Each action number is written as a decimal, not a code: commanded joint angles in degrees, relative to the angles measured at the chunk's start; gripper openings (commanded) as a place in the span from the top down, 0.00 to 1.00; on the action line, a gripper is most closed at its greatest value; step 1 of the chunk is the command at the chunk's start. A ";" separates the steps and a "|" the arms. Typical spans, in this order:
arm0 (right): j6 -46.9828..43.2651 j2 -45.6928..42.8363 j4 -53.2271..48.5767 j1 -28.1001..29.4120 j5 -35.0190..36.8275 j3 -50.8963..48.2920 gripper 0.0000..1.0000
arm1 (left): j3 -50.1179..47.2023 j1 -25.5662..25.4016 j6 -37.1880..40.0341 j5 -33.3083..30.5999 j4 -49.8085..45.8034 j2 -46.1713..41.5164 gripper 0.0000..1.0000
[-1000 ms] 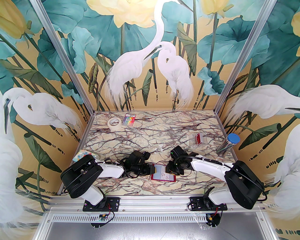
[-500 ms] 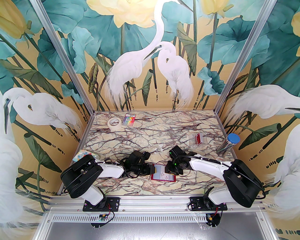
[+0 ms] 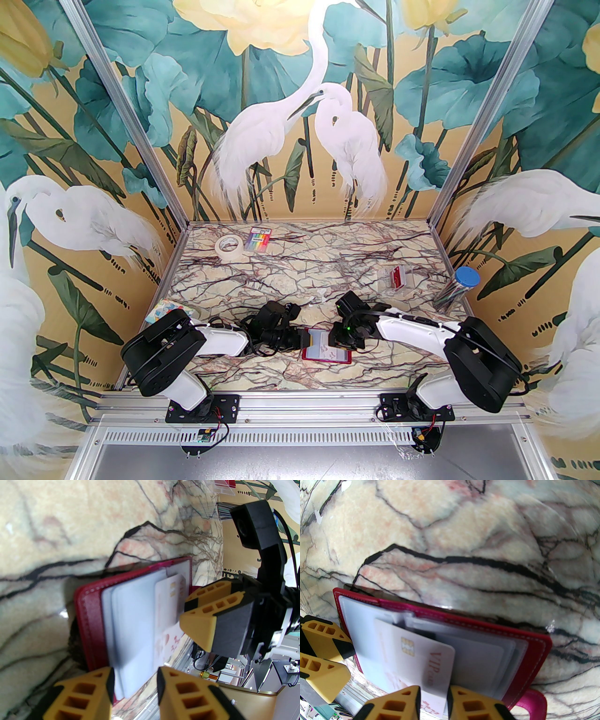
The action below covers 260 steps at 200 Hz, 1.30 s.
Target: Put the credit cards into the card holder
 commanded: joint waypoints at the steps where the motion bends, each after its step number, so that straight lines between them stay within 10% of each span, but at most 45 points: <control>1: -0.66 0.86 -0.62 0.57 1.05 0.93 0.75 | 0.47 -0.81 0.48 -2.36 -0.74 1.99 0.64; 260: -0.77 1.06 -3.63 1.72 3.16 2.52 0.74 | 0.44 -0.74 0.46 -2.36 -0.79 1.96 0.64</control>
